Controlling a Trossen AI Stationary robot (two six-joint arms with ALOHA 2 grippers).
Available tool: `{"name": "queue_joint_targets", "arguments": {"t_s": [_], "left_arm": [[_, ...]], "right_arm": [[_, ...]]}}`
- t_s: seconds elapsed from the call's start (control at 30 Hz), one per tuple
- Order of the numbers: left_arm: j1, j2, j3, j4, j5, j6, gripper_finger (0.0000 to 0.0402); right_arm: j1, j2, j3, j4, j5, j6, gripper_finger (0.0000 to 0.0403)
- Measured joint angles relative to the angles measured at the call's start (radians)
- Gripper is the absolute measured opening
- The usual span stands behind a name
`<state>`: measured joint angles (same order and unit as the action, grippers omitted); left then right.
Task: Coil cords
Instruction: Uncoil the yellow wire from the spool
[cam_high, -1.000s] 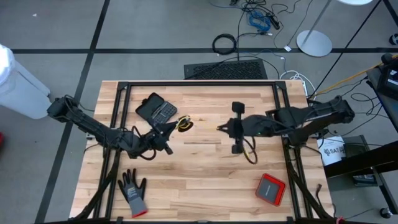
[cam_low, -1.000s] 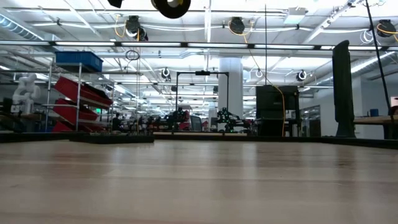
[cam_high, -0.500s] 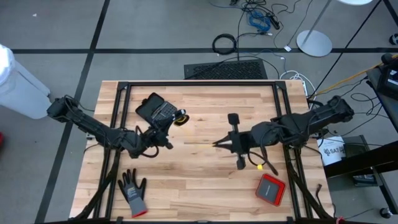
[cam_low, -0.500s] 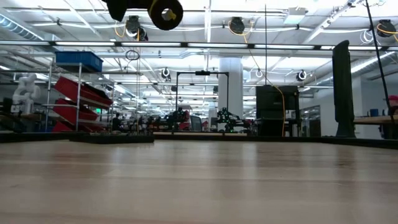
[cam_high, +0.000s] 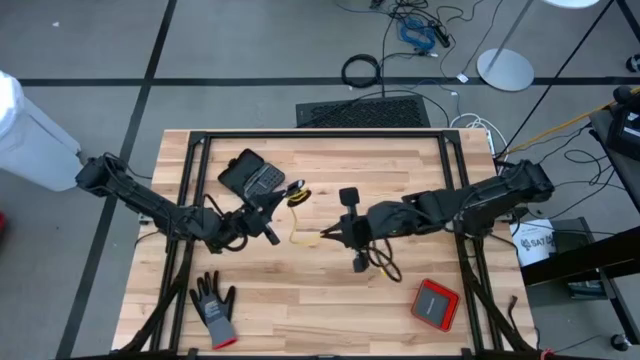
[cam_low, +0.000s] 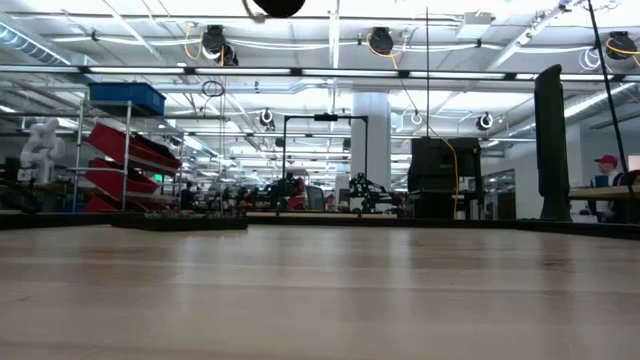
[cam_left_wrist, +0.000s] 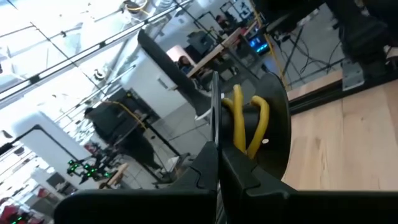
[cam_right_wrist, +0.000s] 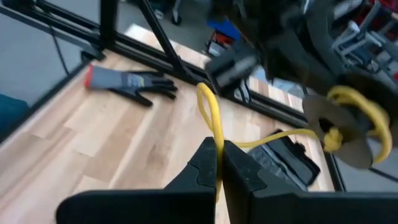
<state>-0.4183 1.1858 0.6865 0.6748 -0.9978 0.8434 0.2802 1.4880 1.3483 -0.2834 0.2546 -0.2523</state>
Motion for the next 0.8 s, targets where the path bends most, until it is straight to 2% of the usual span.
{"name": "queue_joint_targets", "arguments": {"t_s": [0.2,0.3,0.57,0.8], "left_arm": [[-0.01,0.0,0.0,0.029,0.08,-0.001,0.0002],[-0.019,0.0,0.0,0.051,0.093,0.003,0.0002],[-0.034,0.0,0.0,0.012,0.023,0.037,0.0002],[-0.034,0.0,0.0,-0.052,-0.049,0.03,0.0002]], "right_arm": [[-0.072,0.024,0.001,-0.061,0.005,0.04,0.0],[-0.112,0.025,0.001,-0.161,0.017,0.074,0.0],[-0.143,-0.049,0.001,-0.35,0.178,0.173,0.0],[-0.067,-0.18,0.001,-0.335,0.191,0.189,0.0]]}}
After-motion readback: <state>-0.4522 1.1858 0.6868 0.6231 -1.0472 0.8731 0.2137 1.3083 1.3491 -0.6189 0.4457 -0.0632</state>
